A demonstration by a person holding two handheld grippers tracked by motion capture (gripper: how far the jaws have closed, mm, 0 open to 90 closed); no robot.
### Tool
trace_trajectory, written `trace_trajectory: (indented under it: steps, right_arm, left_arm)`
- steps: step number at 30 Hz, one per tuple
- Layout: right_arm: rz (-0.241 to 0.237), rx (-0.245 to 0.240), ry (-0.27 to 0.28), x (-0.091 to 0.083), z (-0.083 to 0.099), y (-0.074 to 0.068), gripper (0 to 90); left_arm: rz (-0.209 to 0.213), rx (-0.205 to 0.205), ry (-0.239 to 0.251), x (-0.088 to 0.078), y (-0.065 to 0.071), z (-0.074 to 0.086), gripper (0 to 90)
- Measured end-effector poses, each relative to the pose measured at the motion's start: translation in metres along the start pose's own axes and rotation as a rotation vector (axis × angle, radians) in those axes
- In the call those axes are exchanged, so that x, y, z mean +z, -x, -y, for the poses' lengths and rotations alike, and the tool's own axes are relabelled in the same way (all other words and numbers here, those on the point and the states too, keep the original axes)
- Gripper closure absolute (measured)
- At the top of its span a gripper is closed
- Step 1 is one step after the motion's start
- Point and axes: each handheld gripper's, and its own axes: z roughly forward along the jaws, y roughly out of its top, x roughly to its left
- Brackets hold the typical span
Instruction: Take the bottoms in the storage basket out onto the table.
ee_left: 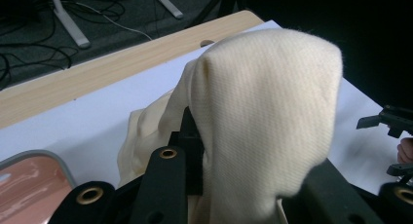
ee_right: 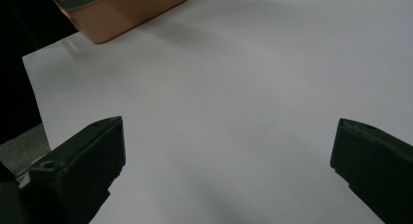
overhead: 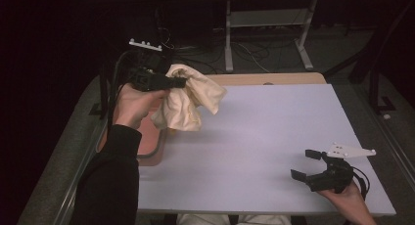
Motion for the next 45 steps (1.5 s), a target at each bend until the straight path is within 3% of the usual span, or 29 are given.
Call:
trace_trajectory:
  steps: [21,34,45]
  right_arm:
    - [-0.01,-0.002,-0.001,0.001,0.0,-0.001,0.0]
    - [-0.019,-0.007,0.003,0.0,0.0,-0.002,0.0]
    - [-0.03,-0.01,0.003,0.0,0.0,-0.003,0.0]
  left_arm:
    - [0.042,-0.007,-0.018,0.033,0.01,0.0,70.0]
    - [0.066,-0.012,-0.049,0.062,0.013,0.001,70.0]
    - [0.054,-0.024,-0.078,0.077,0.009,0.002,70.0]
